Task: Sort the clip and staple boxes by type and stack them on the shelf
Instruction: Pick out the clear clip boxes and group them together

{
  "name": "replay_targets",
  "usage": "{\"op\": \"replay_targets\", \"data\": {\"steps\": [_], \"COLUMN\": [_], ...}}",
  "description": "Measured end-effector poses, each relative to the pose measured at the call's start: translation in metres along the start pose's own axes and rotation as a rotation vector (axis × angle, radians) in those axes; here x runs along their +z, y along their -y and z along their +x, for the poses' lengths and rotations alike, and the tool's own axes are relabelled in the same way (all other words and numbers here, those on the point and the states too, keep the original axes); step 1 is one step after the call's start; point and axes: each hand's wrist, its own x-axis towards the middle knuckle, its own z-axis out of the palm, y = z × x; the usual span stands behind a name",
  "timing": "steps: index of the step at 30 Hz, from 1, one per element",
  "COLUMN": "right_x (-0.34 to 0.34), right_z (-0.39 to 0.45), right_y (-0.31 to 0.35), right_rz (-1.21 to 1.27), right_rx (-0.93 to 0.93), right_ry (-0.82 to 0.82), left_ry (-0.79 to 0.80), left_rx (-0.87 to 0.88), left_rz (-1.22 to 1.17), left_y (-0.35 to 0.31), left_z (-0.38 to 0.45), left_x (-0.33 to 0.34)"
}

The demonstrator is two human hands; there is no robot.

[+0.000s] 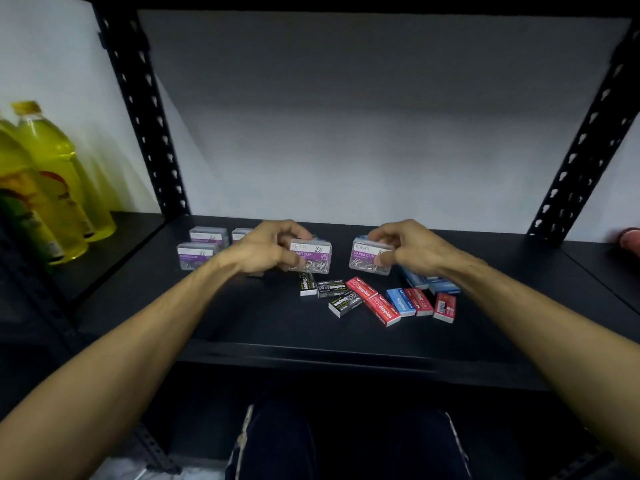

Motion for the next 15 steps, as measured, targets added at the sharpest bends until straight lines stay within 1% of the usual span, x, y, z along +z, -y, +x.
{"op": "replay_targets", "data": {"steps": [6,10,15], "right_x": [0.03,0.061,0.095], "right_z": [0.002,0.006,0.013], "right_y": [0.046,0.074,0.099], "right_rz": [-0.026,-0.06,-0.12], "right_rx": [-0.089,-0.163,-0.25], "right_ry": [0.056,0.027,0.032], "left_ry": [-0.027,-0.049,-0.071], "left_rx": [-0.039,-0.05,-0.095], "left_rz": [0.032,0.111,0.121], "left_y": [0.014,0.033,0.055], "left_z": [-0.041,-0.066,-0.089], "left_x": [-0.042,-0.075,-0.107]}}
